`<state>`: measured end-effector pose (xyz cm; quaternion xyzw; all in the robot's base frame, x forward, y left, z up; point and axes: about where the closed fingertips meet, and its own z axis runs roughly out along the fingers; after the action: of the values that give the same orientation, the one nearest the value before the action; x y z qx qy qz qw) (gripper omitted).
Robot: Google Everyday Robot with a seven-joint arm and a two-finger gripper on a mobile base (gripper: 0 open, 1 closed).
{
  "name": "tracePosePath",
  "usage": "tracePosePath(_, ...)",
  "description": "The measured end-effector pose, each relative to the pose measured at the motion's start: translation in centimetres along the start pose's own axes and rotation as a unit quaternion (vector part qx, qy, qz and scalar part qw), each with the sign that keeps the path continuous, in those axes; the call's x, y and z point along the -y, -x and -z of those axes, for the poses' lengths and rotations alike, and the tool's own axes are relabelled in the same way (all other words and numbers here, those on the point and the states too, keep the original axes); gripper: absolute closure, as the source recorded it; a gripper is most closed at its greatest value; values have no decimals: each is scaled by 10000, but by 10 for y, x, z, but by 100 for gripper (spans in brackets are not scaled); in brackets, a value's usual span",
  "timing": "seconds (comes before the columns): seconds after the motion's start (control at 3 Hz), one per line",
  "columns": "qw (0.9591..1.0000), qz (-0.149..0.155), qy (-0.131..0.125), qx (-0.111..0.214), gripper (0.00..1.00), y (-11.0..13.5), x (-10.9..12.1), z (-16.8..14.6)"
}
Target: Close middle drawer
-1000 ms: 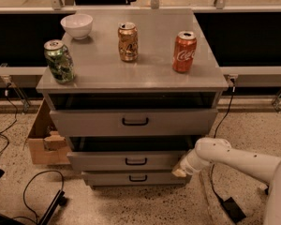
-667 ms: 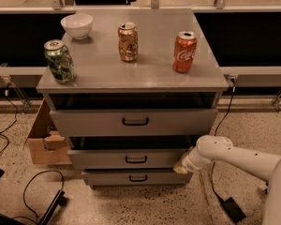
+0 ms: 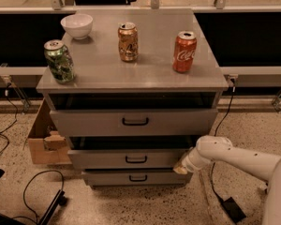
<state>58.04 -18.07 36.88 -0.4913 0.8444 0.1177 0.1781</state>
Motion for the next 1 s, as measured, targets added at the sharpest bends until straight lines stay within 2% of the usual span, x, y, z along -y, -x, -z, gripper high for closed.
tracePosePath(1.0, 10000, 5, 54, -10, 13, -1, -5, -5)
